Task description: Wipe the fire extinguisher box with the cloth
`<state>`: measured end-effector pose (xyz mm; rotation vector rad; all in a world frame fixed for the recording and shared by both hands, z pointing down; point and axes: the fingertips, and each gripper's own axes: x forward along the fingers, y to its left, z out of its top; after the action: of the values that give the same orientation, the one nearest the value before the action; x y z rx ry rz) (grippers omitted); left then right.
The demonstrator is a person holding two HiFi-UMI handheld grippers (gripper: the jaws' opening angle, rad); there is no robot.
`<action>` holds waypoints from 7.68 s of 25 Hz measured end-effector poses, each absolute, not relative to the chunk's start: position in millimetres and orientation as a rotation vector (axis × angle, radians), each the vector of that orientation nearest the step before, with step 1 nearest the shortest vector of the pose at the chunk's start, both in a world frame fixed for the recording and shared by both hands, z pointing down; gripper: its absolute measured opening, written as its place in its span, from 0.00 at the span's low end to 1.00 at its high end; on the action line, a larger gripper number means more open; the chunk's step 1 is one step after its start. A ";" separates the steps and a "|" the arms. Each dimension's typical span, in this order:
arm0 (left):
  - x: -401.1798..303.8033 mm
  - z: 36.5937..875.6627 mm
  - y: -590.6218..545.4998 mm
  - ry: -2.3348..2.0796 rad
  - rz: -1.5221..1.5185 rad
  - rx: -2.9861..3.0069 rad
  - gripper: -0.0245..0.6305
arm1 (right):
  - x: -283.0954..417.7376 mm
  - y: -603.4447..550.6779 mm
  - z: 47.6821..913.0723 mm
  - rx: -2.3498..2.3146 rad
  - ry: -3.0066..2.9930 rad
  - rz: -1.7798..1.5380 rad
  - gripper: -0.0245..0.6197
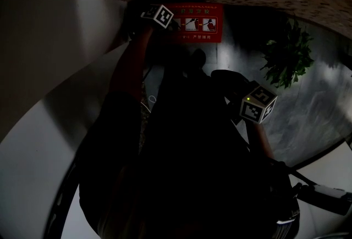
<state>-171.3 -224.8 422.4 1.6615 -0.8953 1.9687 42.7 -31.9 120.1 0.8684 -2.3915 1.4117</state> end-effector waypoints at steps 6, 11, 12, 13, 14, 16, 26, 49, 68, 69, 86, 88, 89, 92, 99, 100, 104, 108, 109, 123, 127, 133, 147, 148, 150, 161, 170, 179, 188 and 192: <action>-173.4 416.7 -226.8 -1.043 1.752 1.641 0.18 | 55.1 -31.9 119.6 0.886 -2.391 1.414 0.04; -178.4 413.9 -233.7 -1.158 1.689 1.604 0.18 | 61.7 -32.7 116.8 0.898 -2.400 1.397 0.04; -179.4 413.3 -236.9 -1.177 1.699 1.609 0.18 | 63.2 -31.7 117.5 0.900 -2.397 1.399 0.04; -179.9 413.3 -239.3 -1.183 1.723 1.618 0.18 | 65.3 -29.4 119.5 0.900 -2.390 1.408 0.04; -179.4 413.7 -240.8 -1.172 1.757 1.630 0.18 | 68.0 -26.2 122.7 0.900 -2.379 1.424 0.04; -176.1 414.3 -242.0 -1.134 1.825 1.660 0.18 | 72.3 -21.5 127.4 0.901 -2.360 1.442 0.04; -152.1 416.0 -236.7 -1.063 2.027 1.765 0.17 | 73.0 -24.3 124.9 0.884 -2.383 1.417 0.04; -116.4 415.9 -231.8 -1.068 1.852 1.758 0.17 | 89.4 -24.6 138.3 0.888 -2.387 1.440 0.04; -64.3 415.4 -226.9 -1.053 1.735 1.736 0.17 | 97.8 -27.6 148.0 0.872 -2.371 1.400 0.04; -60.7 415.2 -226.8 -1.052 1.734 1.743 0.17 | 98.3 -27.9 147.7 0.874 -2.373 1.404 0.04; 16.8 415.1 -225.6 -0.897 1.764 1.877 0.17 | 126.8 -16.6 155.7 0.989 -2.352 1.467 0.04; 27.4 414.8 -225.2 -0.881 1.770 1.900 0.17 | 128.2 -14.2 156.2 0.999 -2.353 1.477 0.04; 33.9 414.4 -224.5 -0.871 1.774 1.913 0.17 | 129.1 -13.1 155.8 1.004 -2.354 1.482 0.04; 57.4 413.4 -222.0 -0.825 1.783 1.955 0.17 | 134.7 -11.0 154.5 1.028 -2.354 1.486 0.04; 95.7 411.5 -219.4 -0.763 1.803 2.036 0.17 | 151.4 -6.2 153.9 1.109 -2.342 1.474 0.04; 99.4 411.8 -219.5 -0.759 1.806 2.045 0.17 | 153.5 -2.4 157.1 1.113 -2.330 1.492 0.04; 109.4 412.3 -219.3 -0.749 1.818 2.069 0.17 | 155.3 5.8 162.2 1.117 -2.315 1.521 0.04; 123.6 411.9 -218.0 -0.730 1.812 2.107 0.17 | 158.4 9.2 161.0 1.139 -2.312 1.523 0.04; 129.1 411.5 -216.8 -0.720 1.813 2.122 0.17 | 160.2 10.8 160.9 1.147 -2.308 1.524 0.04; 178.2 410.2 -196.5 -0.565 1.815 2.252 0.17 | 175.5 30.5 158.8 1.251 -2.288 1.544 0.04; 225.2 391.0 -152.3 -0.368 1.653 2.305 0.17 | 172.3 31.1 152.3 1.243 -2.312 1.526 0.04; 245.9 335.8 -124.7 -0.304 1.444 2.394 0.17 | 176.8 15.5 129.2 1.253 -2.404 1.451 0.04; 140.3 172.5 -175.3 -0.763 0.805 2.382 0.18 | 142.0 -0.3 102.6 0.929 -2.588 1.309 0.04; 127.9 167.0 -173.9 -0.797 0.795 2.370 0.18 | 138.6 -2.2 99.4 0.900 -2.602 1.290 0.04; 105.1 155.9 -167.0 -0.842 0.730 2.320 0.18 | 131.4 -6.6 90.2 0.845 -2.641 1.238 0.04; 26.4 105.8 -119.4 -1.093 0.590 2.241 0.18 | 109.9 7.8 81.8 0.588 -2.672 1.152 0.04; -9.2 89.4 -93.8 -1.201 0.535 2.228 0.18 | 87.5 30.2 101.4 0.455 -2.650 1.169 0.04; -58.1 76.1 -67.1 -1.294 0.420 2.218 0.18 | 47.8 55.3 108.2 0.359 -2.575 1.157 0.04; -122.2 59.9 -26.0 -1.280 0.285 2.266 0.18 | -25.1 90.5 96.7 0.357 -2.550 1.069 0.04; -143.9 54.7 -4.4 -1.229 0.245 2.323 0.18 | -69.0 121.4 95.2 0.367 -2.532 1.080 0.04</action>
<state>-143.9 -4.4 54.7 2.3232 -1.2293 0.2450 -69.0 121.4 95.2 0.3666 -2.5319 1.0796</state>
